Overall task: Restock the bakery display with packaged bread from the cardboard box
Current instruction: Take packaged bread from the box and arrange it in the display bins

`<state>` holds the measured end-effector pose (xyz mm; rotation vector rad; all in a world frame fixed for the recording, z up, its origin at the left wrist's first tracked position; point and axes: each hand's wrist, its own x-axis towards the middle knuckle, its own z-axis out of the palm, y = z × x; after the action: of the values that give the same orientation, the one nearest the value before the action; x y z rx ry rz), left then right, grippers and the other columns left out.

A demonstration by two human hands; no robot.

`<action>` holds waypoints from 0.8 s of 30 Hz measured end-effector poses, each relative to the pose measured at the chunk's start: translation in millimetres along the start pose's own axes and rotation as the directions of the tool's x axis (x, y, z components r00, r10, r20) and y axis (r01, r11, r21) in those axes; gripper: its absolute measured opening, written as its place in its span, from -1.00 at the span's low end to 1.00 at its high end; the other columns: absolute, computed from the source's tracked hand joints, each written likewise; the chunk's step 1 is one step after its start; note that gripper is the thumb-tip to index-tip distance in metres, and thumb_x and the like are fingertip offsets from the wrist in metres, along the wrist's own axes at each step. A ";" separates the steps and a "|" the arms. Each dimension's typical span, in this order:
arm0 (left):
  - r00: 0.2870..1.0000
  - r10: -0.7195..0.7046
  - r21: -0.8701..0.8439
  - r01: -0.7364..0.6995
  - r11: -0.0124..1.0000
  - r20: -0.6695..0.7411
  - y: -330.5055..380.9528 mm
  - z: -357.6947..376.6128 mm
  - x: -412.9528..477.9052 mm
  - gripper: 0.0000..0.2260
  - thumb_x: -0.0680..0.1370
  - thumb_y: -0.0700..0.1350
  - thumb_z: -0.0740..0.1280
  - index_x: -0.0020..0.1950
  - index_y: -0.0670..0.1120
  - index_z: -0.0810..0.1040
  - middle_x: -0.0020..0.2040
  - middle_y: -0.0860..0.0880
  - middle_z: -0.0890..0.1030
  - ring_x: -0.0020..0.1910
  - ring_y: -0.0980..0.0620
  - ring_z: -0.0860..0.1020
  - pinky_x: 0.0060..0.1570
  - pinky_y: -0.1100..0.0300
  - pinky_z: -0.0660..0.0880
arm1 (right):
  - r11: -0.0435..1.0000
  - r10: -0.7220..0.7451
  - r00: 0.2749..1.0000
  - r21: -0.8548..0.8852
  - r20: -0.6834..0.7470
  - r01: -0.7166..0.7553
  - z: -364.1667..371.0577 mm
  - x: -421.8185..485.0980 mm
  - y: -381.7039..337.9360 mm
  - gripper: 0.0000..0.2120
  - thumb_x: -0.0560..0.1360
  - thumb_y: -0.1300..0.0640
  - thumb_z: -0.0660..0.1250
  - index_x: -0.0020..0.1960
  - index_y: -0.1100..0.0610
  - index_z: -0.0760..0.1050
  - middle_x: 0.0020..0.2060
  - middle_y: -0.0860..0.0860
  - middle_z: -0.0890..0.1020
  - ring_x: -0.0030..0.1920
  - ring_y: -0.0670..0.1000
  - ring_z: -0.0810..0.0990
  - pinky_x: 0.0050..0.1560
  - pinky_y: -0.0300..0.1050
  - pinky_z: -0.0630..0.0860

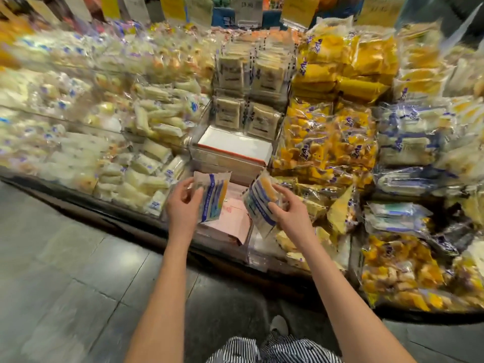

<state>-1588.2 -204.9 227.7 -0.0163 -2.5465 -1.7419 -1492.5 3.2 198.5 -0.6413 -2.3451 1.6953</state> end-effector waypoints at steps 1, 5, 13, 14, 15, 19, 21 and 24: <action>1.000 -0.008 0.013 0.008 1.000 -0.013 -1.1 -0.6 11.3 -0.79 0.60 -0.16 0.34 0.24 -0.04 0.55 0.07 0.03 0.58 0.07 0.07 0.54 -0.10 0.37 0.50 | 1.000 -0.003 1.000 -0.009 0.011 0.003 7.0 12.4 -3.7 -0.61 0.56 0.09 0.33 0.36 -0.13 0.43 0.15 -0.14 0.52 0.19 -0.02 0.53 0.16 0.12 0.57; 1.000 -0.024 -0.014 0.024 1.000 -0.020 -5.0 2.9 55.7 -0.77 0.61 -0.20 0.32 0.26 -0.09 0.54 0.12 0.03 0.55 0.12 0.10 0.49 0.05 0.35 0.47 | 0.998 -0.017 0.999 -0.058 0.027 0.018 28.2 54.5 -16.0 -0.61 0.56 0.11 0.33 0.36 -0.11 0.44 0.13 -0.11 0.57 0.09 -0.05 0.55 0.12 0.10 0.57; 0.985 0.106 -0.051 -0.100 0.994 0.133 -14.7 34.6 176.7 -0.80 0.57 -0.24 0.37 0.18 -0.08 0.57 -0.06 0.22 0.54 -0.10 0.46 0.51 -0.07 0.48 0.43 | 0.999 0.012 0.980 -0.045 -0.201 -0.021 53.8 136.5 -23.9 -0.60 0.55 0.14 0.35 0.38 -0.03 0.47 0.19 -0.03 0.59 0.13 -0.03 0.55 0.17 0.08 0.55; 0.978 0.132 -0.049 -0.126 0.991 0.163 -11.9 38.9 192.7 -0.81 0.56 -0.24 0.37 0.15 -0.05 0.57 -0.08 0.18 0.56 -0.11 0.37 0.53 -0.09 0.43 0.45 | 0.999 0.026 0.972 -0.034 -0.236 -0.035 58.1 144.8 -25.5 -0.60 0.55 0.15 0.35 0.38 -0.02 0.47 0.18 -0.02 0.60 0.12 -0.04 0.56 0.16 0.07 0.56; 0.968 0.164 -0.043 -0.159 0.986 0.187 -8.6 43.0 207.9 -0.81 0.56 -0.25 0.38 0.13 -0.02 0.57 -0.09 0.12 0.58 -0.12 0.27 0.54 -0.11 0.37 0.46 | 0.999 0.041 0.965 -0.015 -0.257 -0.046 62.6 152.4 -28.1 -0.60 0.55 0.15 0.35 0.37 -0.01 0.48 0.16 -0.02 0.61 0.10 -0.03 0.57 0.15 0.09 0.56; 0.933 0.232 -0.019 -0.236 0.972 0.275 3.5 62.5 261.8 -0.79 0.56 -0.27 0.35 0.11 0.00 0.56 -0.16 0.14 0.57 -0.19 0.23 0.52 -0.20 0.42 0.40 | 0.997 0.071 0.948 0.003 -0.309 -0.074 78.7 188.0 -39.3 -0.60 0.54 0.12 0.36 0.37 -0.04 0.47 0.15 -0.07 0.59 0.13 -0.01 0.57 0.14 0.14 0.57; 0.920 0.287 -0.031 -0.289 0.957 0.268 5.7 71.8 283.3 -0.82 0.56 -0.25 0.36 0.11 -0.04 0.59 -0.16 0.12 0.60 -0.19 0.17 0.54 -0.19 0.41 0.42 | 0.997 0.068 0.930 -0.015 -0.360 -0.079 83.4 202.4 -44.6 -0.60 0.54 0.11 0.36 0.37 -0.08 0.46 0.16 -0.10 0.58 0.14 -0.06 0.55 0.16 0.01 0.56; 0.899 0.352 -0.057 -0.350 0.935 0.261 8.3 84.5 309.2 -0.81 0.55 -0.25 0.35 0.14 -0.09 0.62 -0.09 0.00 0.66 -0.12 0.06 0.59 -0.12 0.36 0.47 | 0.997 0.043 0.909 -0.041 -0.415 -0.066 82.4 222.5 -56.7 -0.60 0.57 0.17 0.34 0.38 -0.05 0.46 0.18 -0.14 0.56 0.15 -0.17 0.48 0.04 -0.45 0.43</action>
<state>-1900.0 -130.3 221.1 -0.7141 -2.4981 -1.7012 -1736.1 15.8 200.5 -0.9770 -2.0894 1.3525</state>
